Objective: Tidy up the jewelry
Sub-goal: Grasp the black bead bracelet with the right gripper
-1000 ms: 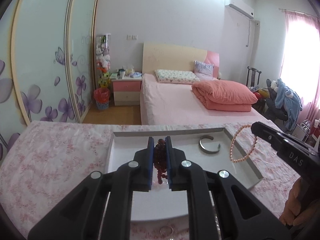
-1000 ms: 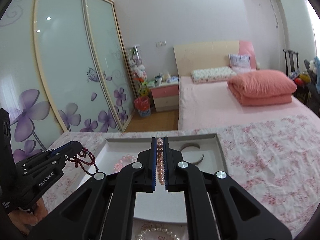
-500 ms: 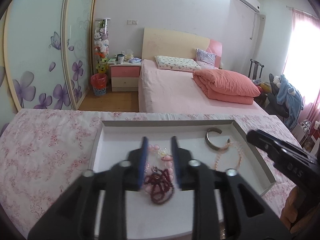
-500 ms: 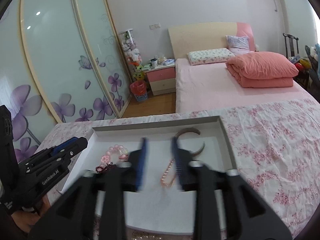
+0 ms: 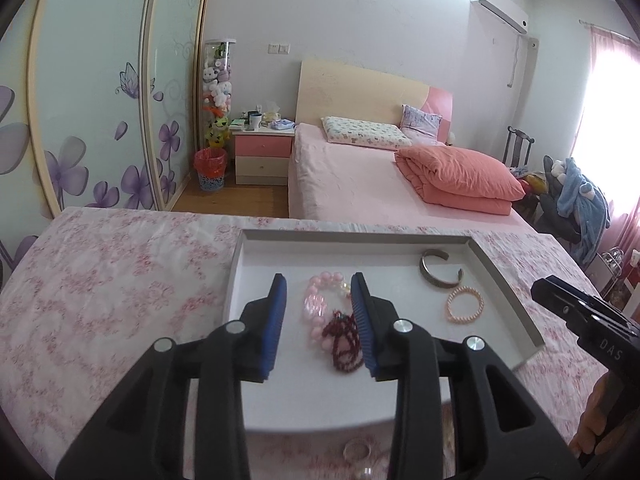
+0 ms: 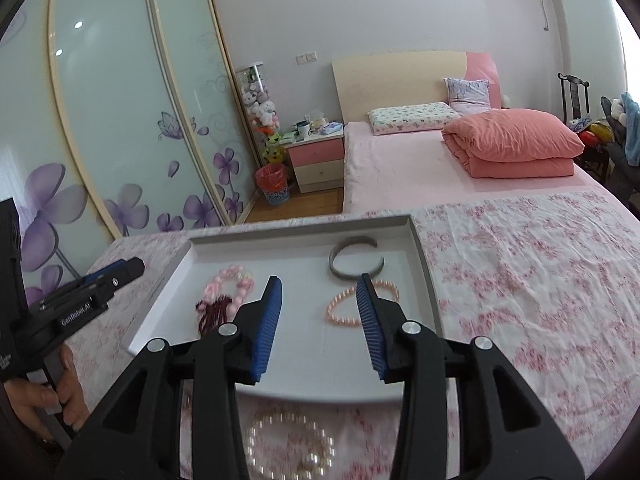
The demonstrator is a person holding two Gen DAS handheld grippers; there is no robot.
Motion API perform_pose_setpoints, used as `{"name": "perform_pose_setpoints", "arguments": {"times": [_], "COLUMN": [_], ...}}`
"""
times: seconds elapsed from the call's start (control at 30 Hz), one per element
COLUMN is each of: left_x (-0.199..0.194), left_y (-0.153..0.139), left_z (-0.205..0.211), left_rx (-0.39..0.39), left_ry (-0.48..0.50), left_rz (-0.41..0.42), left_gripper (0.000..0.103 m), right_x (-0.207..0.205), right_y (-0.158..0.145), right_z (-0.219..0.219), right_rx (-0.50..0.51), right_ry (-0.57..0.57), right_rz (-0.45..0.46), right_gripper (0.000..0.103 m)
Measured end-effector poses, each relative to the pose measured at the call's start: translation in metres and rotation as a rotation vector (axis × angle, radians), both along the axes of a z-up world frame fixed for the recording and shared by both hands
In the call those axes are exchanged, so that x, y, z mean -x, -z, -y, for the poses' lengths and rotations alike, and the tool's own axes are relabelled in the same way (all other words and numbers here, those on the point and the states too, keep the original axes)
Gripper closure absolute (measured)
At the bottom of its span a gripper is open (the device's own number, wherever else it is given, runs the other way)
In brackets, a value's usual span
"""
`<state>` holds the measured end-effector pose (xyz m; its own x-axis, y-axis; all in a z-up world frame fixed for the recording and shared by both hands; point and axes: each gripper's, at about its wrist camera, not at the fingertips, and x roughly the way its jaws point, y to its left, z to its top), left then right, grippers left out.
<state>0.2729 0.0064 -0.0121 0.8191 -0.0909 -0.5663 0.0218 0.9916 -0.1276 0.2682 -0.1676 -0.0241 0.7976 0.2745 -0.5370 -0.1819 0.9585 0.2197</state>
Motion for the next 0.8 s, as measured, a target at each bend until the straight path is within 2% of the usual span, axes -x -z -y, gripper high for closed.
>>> {"name": "perform_pose_setpoints", "arguments": {"times": [0.23,0.33,0.47,0.73,0.8], "left_x": [0.044,0.065,0.087,0.105,0.107], "left_y": [0.009,0.021,0.037,0.056,0.058], "left_z": [0.001,0.004,0.009,0.021,0.021], "left_rx": [-0.01,-0.007,0.01,0.002,-0.001], "left_ry": [0.039,0.077,0.112,0.137,0.138], "left_rz": [-0.036,-0.082,-0.135,-0.2,-0.206], "left_gripper": [0.063,0.061,0.054,0.047,0.047], "right_x": [0.038,0.054,0.079,0.098,0.101], "right_y": [0.022,0.035,0.053,0.078,0.078], "right_z": [0.008,0.013,0.013,-0.003,-0.005], "right_rx": [0.054,0.067,0.079,0.155,0.185], "right_ry": [-0.034,-0.043,-0.067,-0.061,-0.049], "right_rz": [-0.082,-0.134,-0.202,-0.279,-0.269], "right_gripper": [0.063,0.065,0.068,0.078,0.08]}}
